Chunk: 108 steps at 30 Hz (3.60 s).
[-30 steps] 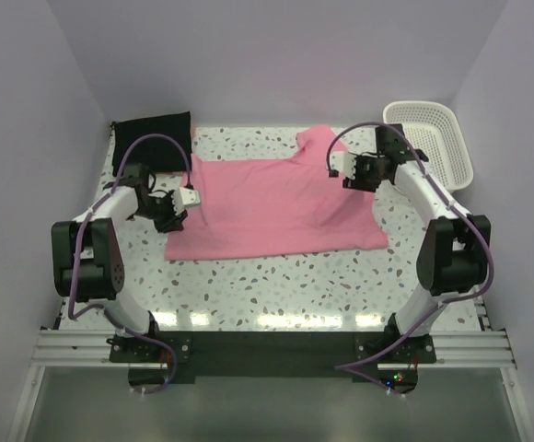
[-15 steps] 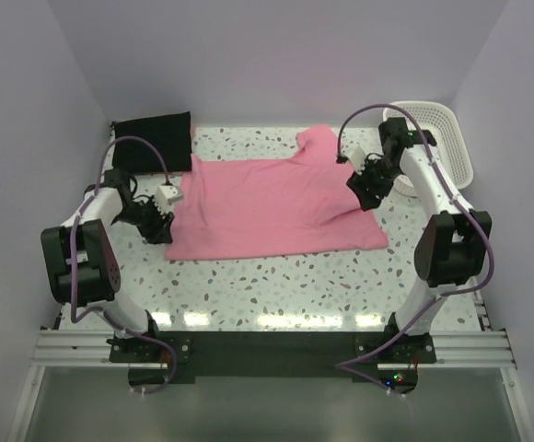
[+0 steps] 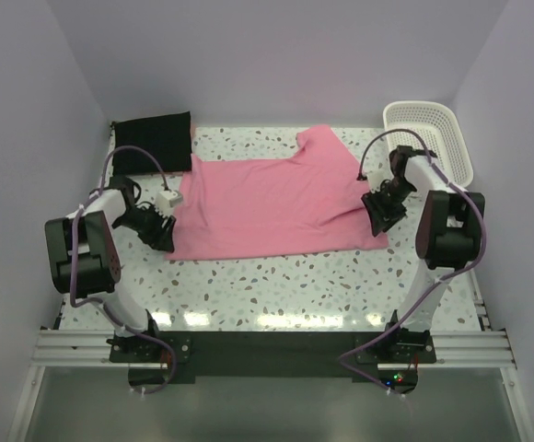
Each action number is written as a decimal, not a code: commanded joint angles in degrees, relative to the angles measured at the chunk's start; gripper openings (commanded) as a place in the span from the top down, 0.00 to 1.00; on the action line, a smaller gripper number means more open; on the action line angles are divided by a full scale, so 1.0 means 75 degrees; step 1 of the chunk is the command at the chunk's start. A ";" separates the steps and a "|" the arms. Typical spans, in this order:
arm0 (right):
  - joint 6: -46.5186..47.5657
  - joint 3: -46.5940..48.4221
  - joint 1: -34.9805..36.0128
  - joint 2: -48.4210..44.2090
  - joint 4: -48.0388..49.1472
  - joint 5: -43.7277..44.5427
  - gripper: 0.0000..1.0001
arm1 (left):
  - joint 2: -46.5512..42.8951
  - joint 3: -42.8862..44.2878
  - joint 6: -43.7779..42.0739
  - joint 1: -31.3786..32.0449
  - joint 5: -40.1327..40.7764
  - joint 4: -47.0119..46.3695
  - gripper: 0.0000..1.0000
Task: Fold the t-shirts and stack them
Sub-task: Fold the tshirt
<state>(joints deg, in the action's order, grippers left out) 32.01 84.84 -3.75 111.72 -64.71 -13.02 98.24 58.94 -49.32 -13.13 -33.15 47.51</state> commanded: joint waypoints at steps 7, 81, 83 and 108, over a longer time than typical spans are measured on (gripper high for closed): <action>-0.0424 -0.0413 0.0090 0.0267 0.0483 0.0422 0.61 | 0.0261 -0.0276 0.0447 -0.0078 -0.0069 -0.0252 0.47; -0.0588 -0.1831 -0.0496 -0.0670 0.0143 -0.0550 0.70 | 0.5019 0.5583 0.7994 0.6660 -0.1182 -0.5994 0.63; -0.0600 -0.1890 -0.0496 -0.0658 0.0167 -0.0538 0.70 | 0.5054 0.5595 0.7959 0.6683 -0.1147 -0.5948 0.63; -0.0576 -0.2545 -0.0496 -0.0447 0.0577 0.0399 0.70 | 0.4399 0.5186 0.7982 0.6754 -0.0773 -0.6802 1.00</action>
<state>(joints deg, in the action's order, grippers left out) 27.86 67.66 -7.51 109.36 -63.33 -14.00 137.03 99.31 9.93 37.65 -40.66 2.11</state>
